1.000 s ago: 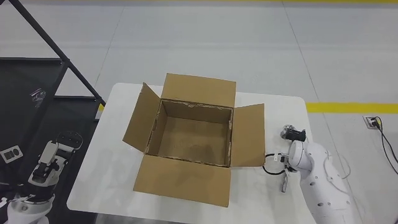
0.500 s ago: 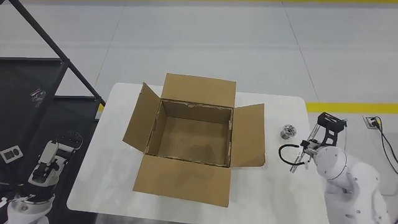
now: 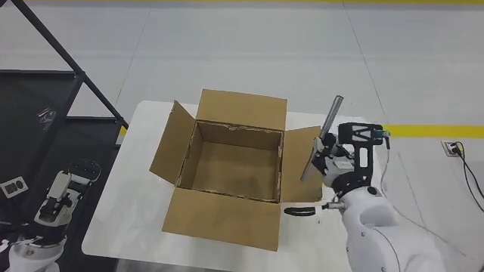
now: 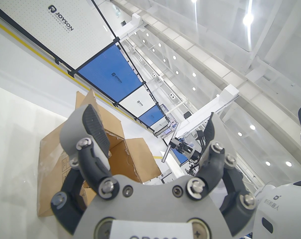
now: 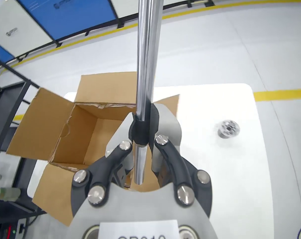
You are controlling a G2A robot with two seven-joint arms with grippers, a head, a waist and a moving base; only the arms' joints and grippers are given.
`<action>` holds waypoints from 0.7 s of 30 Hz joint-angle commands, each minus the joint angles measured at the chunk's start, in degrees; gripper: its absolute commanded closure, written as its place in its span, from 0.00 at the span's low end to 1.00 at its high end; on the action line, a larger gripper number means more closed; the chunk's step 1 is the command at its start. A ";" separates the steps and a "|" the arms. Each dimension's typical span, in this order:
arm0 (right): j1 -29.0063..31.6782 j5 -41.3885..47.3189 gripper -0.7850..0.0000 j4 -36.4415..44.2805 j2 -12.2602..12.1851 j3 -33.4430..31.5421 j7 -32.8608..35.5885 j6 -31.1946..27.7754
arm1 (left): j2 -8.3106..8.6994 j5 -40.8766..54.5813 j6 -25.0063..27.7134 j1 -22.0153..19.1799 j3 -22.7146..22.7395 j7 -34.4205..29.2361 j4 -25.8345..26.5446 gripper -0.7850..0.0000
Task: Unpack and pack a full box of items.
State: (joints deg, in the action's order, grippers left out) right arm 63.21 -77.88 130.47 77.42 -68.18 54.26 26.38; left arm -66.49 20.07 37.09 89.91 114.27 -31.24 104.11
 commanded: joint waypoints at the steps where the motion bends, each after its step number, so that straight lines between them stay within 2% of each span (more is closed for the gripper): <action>1: -4.91 -1.76 1.00 -3.39 0.67 5.76 1.50 -0.42 | 0.00 0.00 0.00 0.00 0.00 0.00 0.00 0.00; 6: -18.43 -6.01 1.00 -17.06 3.81 19.24 4.77 1.58 | 0.00 0.00 0.00 0.00 0.00 0.00 0.00 0.00; 11: -30.92 -5.09 1.00 -34.72 8.91 30.81 6.70 4.49 | 0.00 0.00 0.00 0.00 0.00 0.00 0.00 0.00; 16: -40.52 -0.49 1.00 -52.50 14.54 38.92 9.03 -0.89 | 0.00 0.00 0.00 0.00 0.00 0.00 0.00 0.00; 21: -44.64 0.50 1.00 -65.89 19.75 44.69 7.91 -4.11 | 0.00 0.00 0.00 0.00 0.00 0.00 0.00 0.00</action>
State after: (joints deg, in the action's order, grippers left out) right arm 19.27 -77.42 67.69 96.20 -24.42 62.22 23.09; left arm -66.49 20.07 37.09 89.91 114.27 -31.24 104.11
